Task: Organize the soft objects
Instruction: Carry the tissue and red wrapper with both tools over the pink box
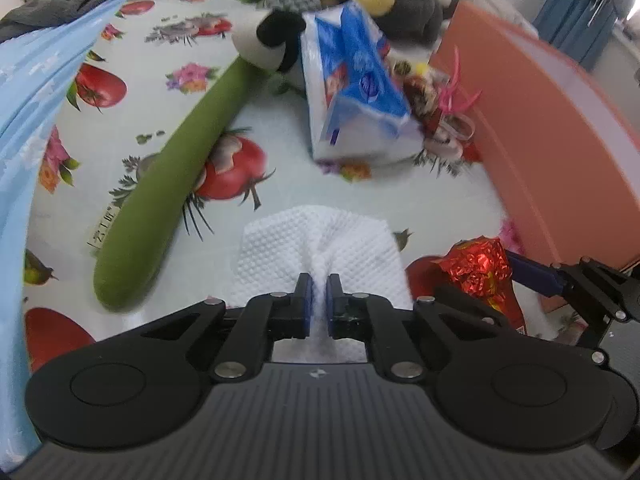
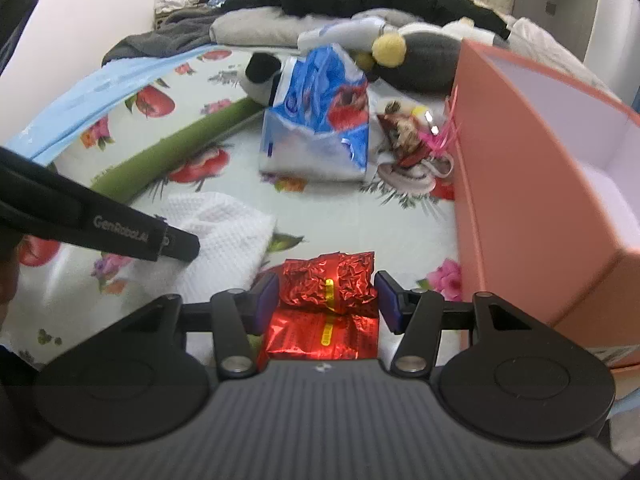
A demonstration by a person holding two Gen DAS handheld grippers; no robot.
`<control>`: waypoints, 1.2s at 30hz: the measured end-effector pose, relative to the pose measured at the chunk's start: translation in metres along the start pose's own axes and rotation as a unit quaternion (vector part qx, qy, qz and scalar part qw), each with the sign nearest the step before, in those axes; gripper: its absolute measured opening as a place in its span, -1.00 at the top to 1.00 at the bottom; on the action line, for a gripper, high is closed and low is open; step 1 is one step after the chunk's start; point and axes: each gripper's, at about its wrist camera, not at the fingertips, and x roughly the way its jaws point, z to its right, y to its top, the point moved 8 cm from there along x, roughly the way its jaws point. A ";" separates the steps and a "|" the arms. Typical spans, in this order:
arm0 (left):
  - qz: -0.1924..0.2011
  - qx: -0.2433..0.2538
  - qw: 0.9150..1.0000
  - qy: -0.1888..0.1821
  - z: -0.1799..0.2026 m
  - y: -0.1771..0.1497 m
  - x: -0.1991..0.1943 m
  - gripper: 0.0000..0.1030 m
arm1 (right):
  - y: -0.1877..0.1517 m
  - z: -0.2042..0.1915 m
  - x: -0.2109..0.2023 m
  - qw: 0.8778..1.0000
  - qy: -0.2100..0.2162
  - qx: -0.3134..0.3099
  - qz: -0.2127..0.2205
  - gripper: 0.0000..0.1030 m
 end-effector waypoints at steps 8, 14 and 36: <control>0.051 -0.017 0.998 -0.030 0.008 0.019 -0.055 0.84 | 0.020 0.008 -0.036 0.999 -0.016 0.018 0.034 -0.08; 0.086 -0.025 0.995 -0.054 0.017 0.025 -0.101 0.84 | 0.038 0.012 -0.076 0.997 -0.019 0.041 0.067 -0.08; 0.142 0.008 0.983 -0.116 0.097 0.005 -0.204 0.84 | 0.049 0.045 -0.201 0.986 -0.029 0.080 0.146 -0.09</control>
